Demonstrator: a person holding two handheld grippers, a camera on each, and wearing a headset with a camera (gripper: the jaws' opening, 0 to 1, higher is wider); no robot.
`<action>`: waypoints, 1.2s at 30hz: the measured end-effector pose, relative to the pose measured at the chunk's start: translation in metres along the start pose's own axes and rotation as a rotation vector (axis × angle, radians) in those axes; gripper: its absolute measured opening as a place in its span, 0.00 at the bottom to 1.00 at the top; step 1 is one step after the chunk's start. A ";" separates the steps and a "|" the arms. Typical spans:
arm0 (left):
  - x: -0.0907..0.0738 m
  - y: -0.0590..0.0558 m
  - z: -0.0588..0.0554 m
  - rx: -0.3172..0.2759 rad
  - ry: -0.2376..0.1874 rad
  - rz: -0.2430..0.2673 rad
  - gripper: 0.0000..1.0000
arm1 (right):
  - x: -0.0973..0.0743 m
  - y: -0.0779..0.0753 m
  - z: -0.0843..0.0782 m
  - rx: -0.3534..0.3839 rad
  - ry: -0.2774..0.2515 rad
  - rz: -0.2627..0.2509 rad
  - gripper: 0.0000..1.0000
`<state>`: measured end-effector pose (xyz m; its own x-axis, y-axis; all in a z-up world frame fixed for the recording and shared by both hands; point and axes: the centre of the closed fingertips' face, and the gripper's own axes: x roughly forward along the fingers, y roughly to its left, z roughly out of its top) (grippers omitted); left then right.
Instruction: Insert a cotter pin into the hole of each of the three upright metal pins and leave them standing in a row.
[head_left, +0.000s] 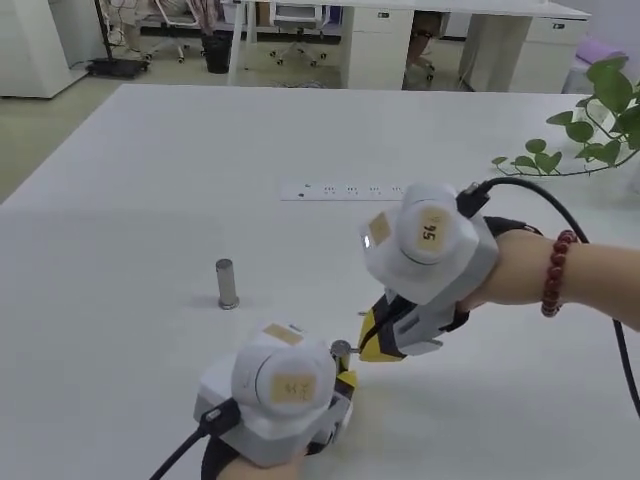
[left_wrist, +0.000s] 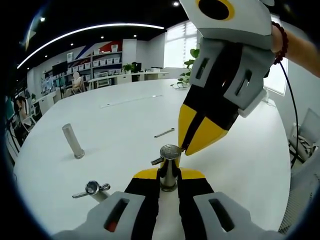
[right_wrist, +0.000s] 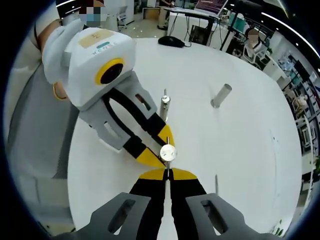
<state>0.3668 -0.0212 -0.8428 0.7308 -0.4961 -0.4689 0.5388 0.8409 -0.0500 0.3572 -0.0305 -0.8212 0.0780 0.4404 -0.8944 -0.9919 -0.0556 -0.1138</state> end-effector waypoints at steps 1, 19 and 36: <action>0.000 0.000 0.000 0.001 0.000 0.000 0.11 | 0.000 0.000 0.000 0.002 0.000 0.000 0.04; 0.000 0.000 0.000 -0.003 0.002 0.001 0.11 | -0.002 0.002 0.010 0.029 -0.053 0.008 0.07; -0.001 0.000 0.000 -0.008 0.006 0.004 0.11 | -0.007 0.000 -0.001 0.011 -0.020 -0.014 0.07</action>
<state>0.3662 -0.0207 -0.8427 0.7303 -0.4919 -0.4740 0.5326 0.8445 -0.0558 0.3568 -0.0345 -0.8159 0.0902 0.4592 -0.8837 -0.9918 -0.0393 -0.1217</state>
